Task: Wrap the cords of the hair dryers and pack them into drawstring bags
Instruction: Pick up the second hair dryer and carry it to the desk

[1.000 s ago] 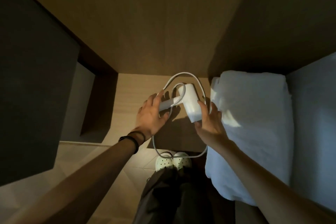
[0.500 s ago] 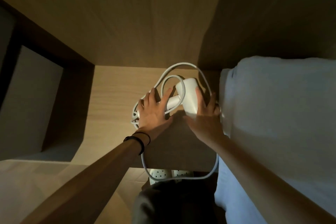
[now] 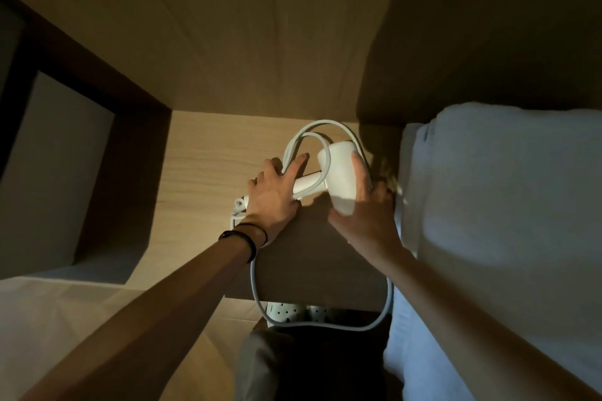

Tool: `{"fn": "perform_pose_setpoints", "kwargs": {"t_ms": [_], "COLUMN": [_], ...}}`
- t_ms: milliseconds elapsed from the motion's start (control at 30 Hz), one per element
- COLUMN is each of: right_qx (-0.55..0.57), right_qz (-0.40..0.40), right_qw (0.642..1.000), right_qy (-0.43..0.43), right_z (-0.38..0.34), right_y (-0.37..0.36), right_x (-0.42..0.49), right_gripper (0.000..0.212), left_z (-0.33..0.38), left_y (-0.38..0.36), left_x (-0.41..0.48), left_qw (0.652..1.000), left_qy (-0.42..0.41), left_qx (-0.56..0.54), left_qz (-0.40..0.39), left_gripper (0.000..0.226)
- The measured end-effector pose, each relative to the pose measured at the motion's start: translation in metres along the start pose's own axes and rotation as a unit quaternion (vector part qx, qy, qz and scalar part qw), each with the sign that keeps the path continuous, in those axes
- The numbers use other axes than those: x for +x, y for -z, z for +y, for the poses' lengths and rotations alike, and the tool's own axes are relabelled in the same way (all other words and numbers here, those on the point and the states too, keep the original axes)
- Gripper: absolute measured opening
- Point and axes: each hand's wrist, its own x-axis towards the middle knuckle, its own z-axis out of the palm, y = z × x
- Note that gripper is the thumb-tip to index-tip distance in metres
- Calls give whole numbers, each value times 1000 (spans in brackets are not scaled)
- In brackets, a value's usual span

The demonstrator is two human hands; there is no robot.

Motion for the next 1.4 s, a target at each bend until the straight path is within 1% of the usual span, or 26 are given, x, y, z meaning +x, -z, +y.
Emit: {"fn": "perform_pose_setpoints", "kwargs": {"t_ms": [67, 133, 233, 300, 400, 467, 533, 633, 667, 767, 800, 933, 1033, 1133, 1233, 1300, 1400], "right_qx": [15, 11, -42, -58, -51, -50, -57, -2, 5, 6, -1, -24, -31, -6, -15, -22, -49], "right_qz": [-4, 11, 74, 111, 126, 129, 110, 68, 73, 105, 109, 75, 52, 39, 52, 44, 58], "right_qw": [1000, 1000, 995, 988, 984, 983, 983, 991, 989, 983, 982, 982, 984, 989, 988, 989, 978], "right_qy": [-3, 9, 51, 86, 114, 122, 133, 119, 127, 153, 156, 173, 168, 143, 145, 138, 192], "right_z": [-3, -8, -17, -25, -41, -55, -73, -104, -113, -130, -133, -148, -162, -168, -175, -179, -181], "right_y": [3, 6, 15, 28, 54, 77, 103, 146, 157, 189, 198, 228, 246, 261, 273, 282, 299], "right_x": [-4, -6, -10, -15, -26, -32, -41, -61, -68, -92, -101, -131, -151, -181, -217, -236, -270], "right_gripper": [105, 100, 80, 72, 66, 63, 68, 91, 92, 79, 78, 93, 103, 103, 102, 101, 95], "left_z": [-2, -4, -5, -5, -1, 3, 8, 16, 18, 25, 27, 31, 36, 42, 48, 51, 55], "left_y": [3, 7, 21, 37, 71, 99, 125, 163, 175, 208, 216, 239, 252, 260, 262, 261, 259], "left_x": [-4, -10, -20, -30, -51, -67, -86, -118, -129, -162, -173, -218, -252, -286, -320, -345, -387], "left_qw": [1000, 1000, 999, 999, 999, 998, 998, 997, 997, 995, 994, 991, 992, 993, 991, 990, 987], "left_qy": [5, 4, 7, 12, 10, 9, 2, -19, -21, -31, -37, -66, -59, -47, -44, -52, -57], "left_qx": [-12, -19, -23, -30, -48, -60, -65, -71, -76, -91, -100, -113, -109, -108, -114, -118, -120], "left_qz": [-8, -17, -27, -22, -6, 3, 9, 8, 7, 9, 12, 21, 25, 33, 48, 61, 91], "left_gripper": [81, 81, 80, 77, 76, 80, 83, 84, 84, 85, 85, 85, 87, 90, 90, 89, 87]}}
